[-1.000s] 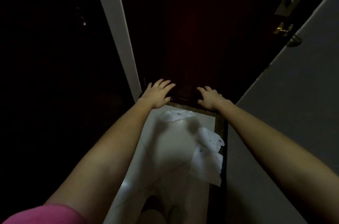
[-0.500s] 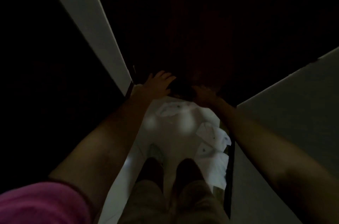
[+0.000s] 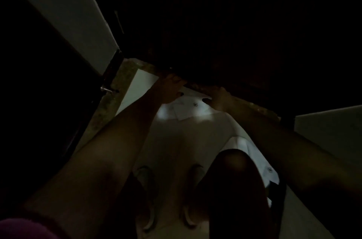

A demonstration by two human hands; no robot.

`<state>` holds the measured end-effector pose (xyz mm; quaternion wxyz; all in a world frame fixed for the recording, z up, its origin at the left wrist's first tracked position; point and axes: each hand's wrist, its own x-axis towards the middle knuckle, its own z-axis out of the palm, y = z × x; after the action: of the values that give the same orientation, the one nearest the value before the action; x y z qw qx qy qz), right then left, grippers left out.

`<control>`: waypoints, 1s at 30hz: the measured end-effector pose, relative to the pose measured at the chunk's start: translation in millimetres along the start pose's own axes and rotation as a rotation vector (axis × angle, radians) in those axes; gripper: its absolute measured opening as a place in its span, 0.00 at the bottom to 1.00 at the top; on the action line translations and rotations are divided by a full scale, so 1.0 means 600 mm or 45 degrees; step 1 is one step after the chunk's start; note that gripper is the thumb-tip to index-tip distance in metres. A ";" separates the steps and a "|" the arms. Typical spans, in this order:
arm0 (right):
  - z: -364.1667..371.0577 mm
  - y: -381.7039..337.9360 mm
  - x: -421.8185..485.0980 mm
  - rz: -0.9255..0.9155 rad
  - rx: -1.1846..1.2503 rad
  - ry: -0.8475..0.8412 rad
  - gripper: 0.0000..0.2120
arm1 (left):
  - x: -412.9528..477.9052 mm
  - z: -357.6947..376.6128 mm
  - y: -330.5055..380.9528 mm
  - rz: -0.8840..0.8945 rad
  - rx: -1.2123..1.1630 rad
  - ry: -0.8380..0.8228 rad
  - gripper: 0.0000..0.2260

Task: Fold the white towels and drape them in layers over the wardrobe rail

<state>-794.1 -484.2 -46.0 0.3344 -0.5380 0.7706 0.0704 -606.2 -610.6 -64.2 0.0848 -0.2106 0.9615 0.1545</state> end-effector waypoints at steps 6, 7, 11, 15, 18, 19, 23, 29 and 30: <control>0.163 0.085 0.157 -0.078 -0.064 0.026 0.30 | 0.084 0.243 -0.052 -0.230 -0.175 -0.042 0.25; 0.192 0.094 0.174 -0.072 -0.065 0.027 0.30 | 0.093 0.275 -0.059 -0.237 -0.228 -0.043 0.25; 0.302 0.123 0.230 -0.062 -0.067 -0.013 0.32 | 0.121 0.389 -0.083 -0.210 -0.441 0.049 0.25; 0.373 0.141 0.252 -0.080 -0.152 0.299 0.28 | 0.139 0.445 -0.079 -0.091 -0.348 0.003 0.22; 0.400 0.161 0.265 -0.095 -0.028 0.531 0.20 | 0.146 0.462 -0.072 -0.041 -0.128 0.243 0.19; 0.400 0.167 0.268 -0.099 0.087 0.582 0.18 | 0.150 0.467 -0.074 -0.058 -0.140 0.250 0.20; 0.352 0.170 0.245 -0.087 0.612 0.527 0.15 | 0.182 0.454 -0.085 -0.160 -0.351 0.113 0.18; 0.209 0.143 0.188 -0.086 0.839 0.701 0.19 | 0.212 0.300 -0.045 -0.137 -0.859 0.283 0.07; 0.172 0.134 0.172 -0.074 0.881 0.724 0.19 | 0.210 0.254 -0.039 -0.096 -0.880 0.303 0.05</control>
<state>-839.7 -483.6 -206.4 0.2716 -0.4138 0.7946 -0.3517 -694.6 -627.7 -242.0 -0.0983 -0.2785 0.8474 0.4413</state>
